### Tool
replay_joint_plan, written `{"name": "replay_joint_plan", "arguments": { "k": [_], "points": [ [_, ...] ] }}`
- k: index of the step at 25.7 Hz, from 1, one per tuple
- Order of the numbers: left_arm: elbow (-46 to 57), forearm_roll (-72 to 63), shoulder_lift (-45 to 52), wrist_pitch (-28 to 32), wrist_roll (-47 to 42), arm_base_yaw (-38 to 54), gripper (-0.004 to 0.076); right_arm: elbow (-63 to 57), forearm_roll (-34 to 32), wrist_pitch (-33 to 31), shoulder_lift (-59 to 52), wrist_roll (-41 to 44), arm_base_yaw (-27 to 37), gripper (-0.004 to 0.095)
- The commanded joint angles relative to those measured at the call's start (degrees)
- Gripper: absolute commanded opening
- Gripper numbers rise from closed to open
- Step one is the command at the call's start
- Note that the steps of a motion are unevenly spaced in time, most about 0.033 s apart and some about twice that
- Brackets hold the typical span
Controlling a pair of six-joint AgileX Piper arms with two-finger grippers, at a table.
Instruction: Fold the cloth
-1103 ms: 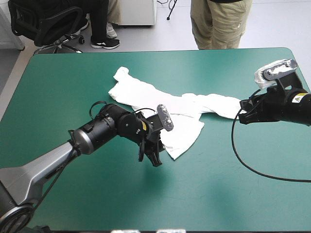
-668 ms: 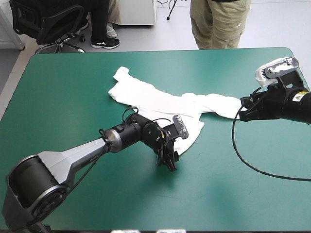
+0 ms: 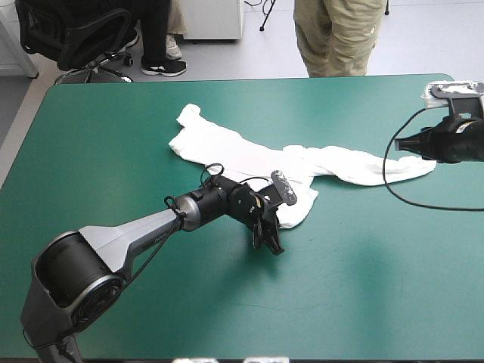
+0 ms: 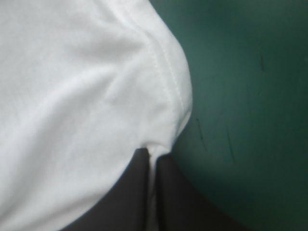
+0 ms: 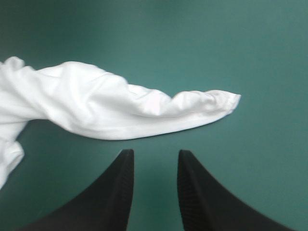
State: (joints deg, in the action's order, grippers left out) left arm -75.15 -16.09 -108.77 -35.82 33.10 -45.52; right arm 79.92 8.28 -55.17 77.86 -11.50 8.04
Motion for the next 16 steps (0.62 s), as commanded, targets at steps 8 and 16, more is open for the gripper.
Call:
{"name": "replay_joint_plan", "arguments": {
  "k": [8,16],
  "points": [
    [0.44,-5.1,-0.4,-7.83,-0.28,-1.32,-0.0009,1.5,8.46,9.21,16.44,-3.81,13.05,0.0498],
    [0.44,-5.1,-0.4,-7.42,-0.39,-1.32,-0.0009,1.5,8.85,15.46,24.74,-3.81,13.05,0.037]
  ]
}}
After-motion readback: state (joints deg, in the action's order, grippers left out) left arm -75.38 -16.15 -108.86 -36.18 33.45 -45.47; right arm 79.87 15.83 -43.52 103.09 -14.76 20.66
